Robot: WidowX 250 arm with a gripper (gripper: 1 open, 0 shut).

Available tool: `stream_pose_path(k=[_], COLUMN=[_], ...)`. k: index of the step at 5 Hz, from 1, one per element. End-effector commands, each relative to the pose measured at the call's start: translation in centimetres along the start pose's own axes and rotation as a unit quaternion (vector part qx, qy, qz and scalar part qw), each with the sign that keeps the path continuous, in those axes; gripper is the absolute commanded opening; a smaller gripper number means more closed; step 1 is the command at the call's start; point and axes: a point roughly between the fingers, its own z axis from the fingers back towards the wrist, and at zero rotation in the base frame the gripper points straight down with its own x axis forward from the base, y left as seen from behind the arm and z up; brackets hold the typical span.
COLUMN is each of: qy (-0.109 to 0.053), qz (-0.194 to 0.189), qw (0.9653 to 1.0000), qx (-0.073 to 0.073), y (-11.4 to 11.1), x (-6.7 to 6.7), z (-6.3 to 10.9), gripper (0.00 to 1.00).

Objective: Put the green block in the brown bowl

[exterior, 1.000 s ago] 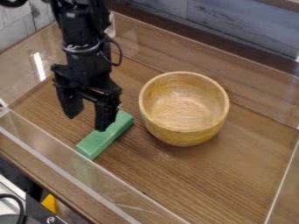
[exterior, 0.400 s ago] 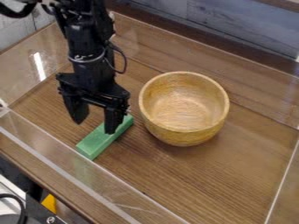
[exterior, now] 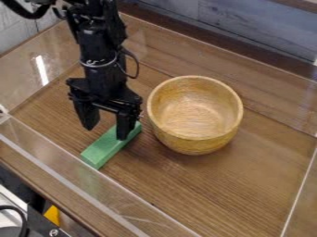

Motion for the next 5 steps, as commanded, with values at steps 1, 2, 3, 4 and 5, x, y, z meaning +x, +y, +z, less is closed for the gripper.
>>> stream_pose_path(k=[1,2,3,4,5], qy=[-0.023,-0.025,-0.025,-0.026,-0.027], qz=[0.014,0.033,0.002,-0.029,-0.018], qw=[0.9996,0.9992,0.9997,0.9992,0.9995], qx=[0.001,0.001,0.000,-0.001,-0.002], y=[0.2,0.5,0.3,-0.1,-0.6], x=[0.8,0.7,0.9,1.0,1.0], z=[0.2,-0.4,-1.0,-1.5,-1.5], gripper=[1.00,1.00,1.00,1.00,1.00])
